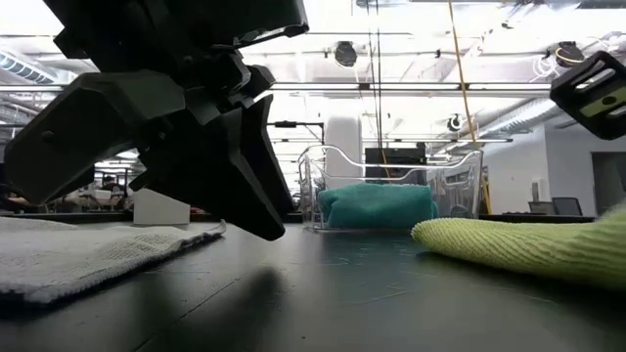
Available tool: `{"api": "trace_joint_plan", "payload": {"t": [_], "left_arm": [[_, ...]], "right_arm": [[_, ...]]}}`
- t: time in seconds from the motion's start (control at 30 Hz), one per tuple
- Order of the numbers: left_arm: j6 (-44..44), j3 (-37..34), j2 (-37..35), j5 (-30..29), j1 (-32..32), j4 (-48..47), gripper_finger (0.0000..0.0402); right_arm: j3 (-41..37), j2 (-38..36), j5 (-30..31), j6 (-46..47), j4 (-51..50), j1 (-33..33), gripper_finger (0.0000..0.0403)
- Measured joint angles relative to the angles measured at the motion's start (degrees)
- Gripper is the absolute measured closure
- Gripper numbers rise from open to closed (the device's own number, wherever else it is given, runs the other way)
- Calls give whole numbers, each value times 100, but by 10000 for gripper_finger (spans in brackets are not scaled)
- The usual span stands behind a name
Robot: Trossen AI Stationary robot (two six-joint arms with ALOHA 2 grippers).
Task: Fold microfiber towels
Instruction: Fold the green towel
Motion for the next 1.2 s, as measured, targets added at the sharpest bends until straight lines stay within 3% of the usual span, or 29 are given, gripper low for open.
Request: {"api": "trace_joint_plan", "payload": {"t": [0.17, 0.37, 0.47, 0.7, 0.97, 1.2], "left_arm": [[-26, 0, 0, 48, 0, -2, 252], [32, 0, 0, 94, 0, 3, 252], [198, 0, 0, 175, 0, 126, 252], [395, 0, 0, 498, 7, 308, 252], [406, 0, 0, 498, 7, 297, 252], [404, 0, 0, 501, 7, 280, 252]], "right_arm": [[0, -11, -48, 30, 9, 42, 301], [0, -10, 1301, -206, -363, -35, 301], [0, -11, 1425, -67, -844, -194, 305], [0, 6, 1380, 662, -1706, -512, 303], [0, 7, 362, 1281, -1758, -526, 296], [0, 8, 190, 1494, -1755, -491, 296]]}}
